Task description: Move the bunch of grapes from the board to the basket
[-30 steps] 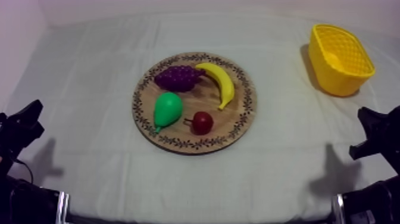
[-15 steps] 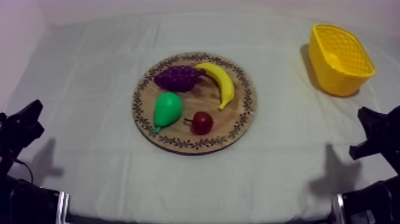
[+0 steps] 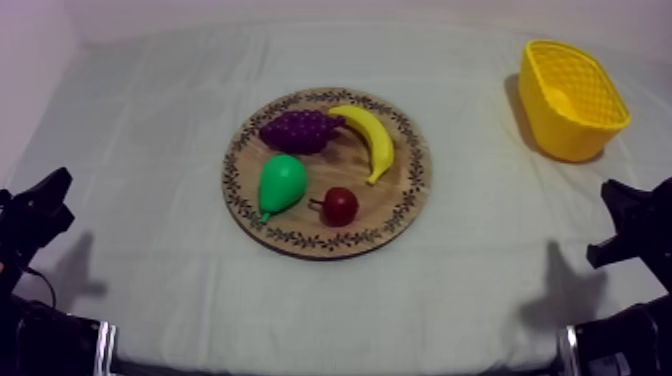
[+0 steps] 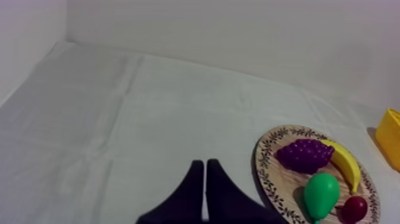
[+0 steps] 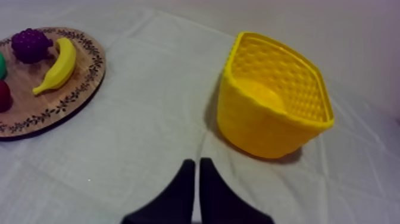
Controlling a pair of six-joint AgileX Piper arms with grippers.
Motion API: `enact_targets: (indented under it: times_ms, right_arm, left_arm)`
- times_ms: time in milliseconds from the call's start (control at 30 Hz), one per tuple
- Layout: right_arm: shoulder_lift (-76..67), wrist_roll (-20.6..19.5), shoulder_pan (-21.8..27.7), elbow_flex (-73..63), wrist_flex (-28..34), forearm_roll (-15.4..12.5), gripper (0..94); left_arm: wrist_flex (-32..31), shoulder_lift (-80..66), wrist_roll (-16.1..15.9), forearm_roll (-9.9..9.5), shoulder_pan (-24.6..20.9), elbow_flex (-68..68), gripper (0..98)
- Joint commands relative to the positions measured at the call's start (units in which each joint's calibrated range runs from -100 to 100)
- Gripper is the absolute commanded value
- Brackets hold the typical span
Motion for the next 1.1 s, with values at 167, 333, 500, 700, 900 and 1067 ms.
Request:
enact_targets:
  times_ms: [167,333,500,700,900,1067]
  right_arm:
    - [0.0,-0.2,0.0,0.0,0.0,0.0,0.4]
    - [0.0,-0.1,0.0,0.0,0.0,0.0,0.4]
    - [0.0,-0.3,0.0,0.0,0.0,0.0,1.1]
    - [0.0,-1.9,0.0,0.0,0.0,0.0,1.1]
    - [0.0,-2.3,0.0,0.0,0.0,0.0,0.6]
    - [0.0,-2.7,0.0,0.0,0.0,0.0,0.6]
  left_arm:
    - [0.0,0.0,0.0,0.02,0.0,0.0,0.1]
    - [0.0,0.0,0.0,0.02,0.0,0.0,0.1]
    - [0.0,0.0,0.0,0.02,0.0,0.0,0.1]
    - [0.0,0.0,0.0,0.02,0.0,0.0,0.1]
    - [0.0,0.0,0.0,0.02,0.0,0.0,0.1]
    - [0.0,0.0,0.0,0.02,0.0,0.0,0.1]
